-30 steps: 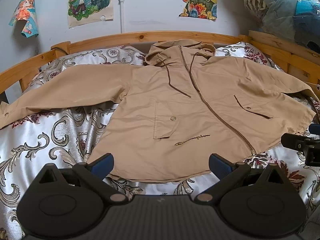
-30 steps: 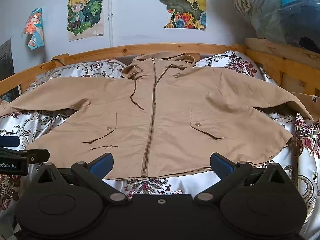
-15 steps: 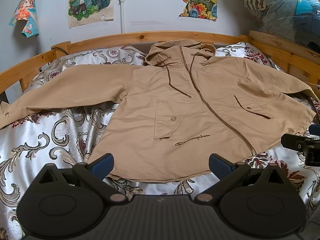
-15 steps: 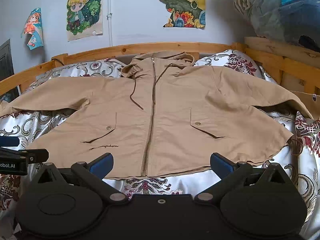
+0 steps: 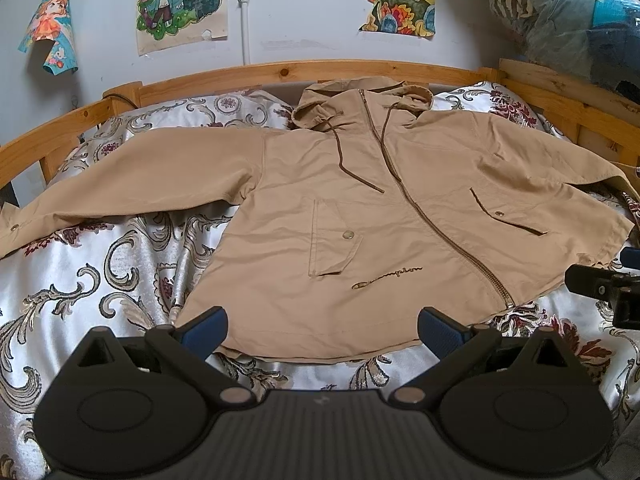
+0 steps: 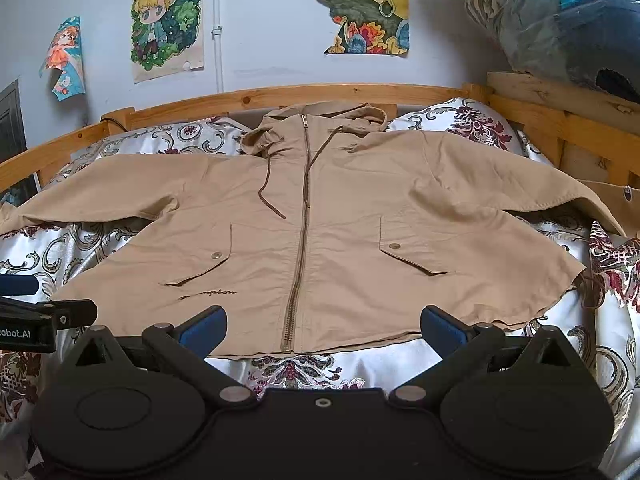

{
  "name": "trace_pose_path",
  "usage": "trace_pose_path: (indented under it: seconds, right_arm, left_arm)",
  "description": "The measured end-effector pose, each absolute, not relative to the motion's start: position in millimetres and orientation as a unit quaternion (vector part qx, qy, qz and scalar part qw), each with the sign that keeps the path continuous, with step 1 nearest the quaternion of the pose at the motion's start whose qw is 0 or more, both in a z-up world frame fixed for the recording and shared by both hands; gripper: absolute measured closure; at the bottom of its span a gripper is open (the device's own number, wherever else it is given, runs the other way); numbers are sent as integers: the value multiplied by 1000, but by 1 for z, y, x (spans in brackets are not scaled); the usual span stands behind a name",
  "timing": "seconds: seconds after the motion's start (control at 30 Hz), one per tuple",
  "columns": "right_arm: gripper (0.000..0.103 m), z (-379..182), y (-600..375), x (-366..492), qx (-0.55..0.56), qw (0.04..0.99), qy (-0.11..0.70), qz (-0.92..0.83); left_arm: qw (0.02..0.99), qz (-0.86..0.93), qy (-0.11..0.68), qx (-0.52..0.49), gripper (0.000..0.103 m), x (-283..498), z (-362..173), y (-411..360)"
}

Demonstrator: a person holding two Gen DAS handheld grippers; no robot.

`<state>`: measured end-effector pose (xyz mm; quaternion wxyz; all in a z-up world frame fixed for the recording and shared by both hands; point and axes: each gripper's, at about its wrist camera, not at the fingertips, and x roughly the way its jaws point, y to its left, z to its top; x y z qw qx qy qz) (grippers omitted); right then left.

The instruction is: Fold large clothes

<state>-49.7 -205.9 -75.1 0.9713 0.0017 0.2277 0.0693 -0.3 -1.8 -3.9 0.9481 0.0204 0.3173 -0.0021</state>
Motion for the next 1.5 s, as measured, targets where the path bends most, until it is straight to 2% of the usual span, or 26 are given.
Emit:
trace_pose_path:
  seconds: [0.47,0.6,0.73,0.93,1.0,1.23,1.33,1.47,1.5]
  right_arm:
    - [1,-76,-218,-48,16,970,243,-4]
    - [1,-68,-230,-51,32,973,226,-33]
    - [1,-49,-240,-58,5,977,190,-91]
    - [1,-11,-289,-56,-7,986,157,-61]
    - [0,-3,-302,-48,-51,982,174,-48]
    - [1,0,-346,-8,-193,960,160,-124]
    - [4,-1,-371,19,-304,928,162,-141]
    - [6,-29,-409,63,-457,856,195,-143]
    - [11,-37,-420,75,-485,836,213,-143]
  left_arm:
    - [942,5,333,52,1,3,-10,-13]
    - [938,10,340,72,1,7,-11,-18]
    - [916,-21,379,128,1,24,-2,-27]
    - [900,-39,399,170,0,62,24,-37]
    - [899,-44,410,146,0,75,26,-40]
    - [895,-78,439,24,1,89,4,-44]
    - [897,-81,434,25,1,83,-1,-44]
    - [910,-79,406,29,1,74,3,-44]
    - [912,-78,402,30,1,75,4,-45]
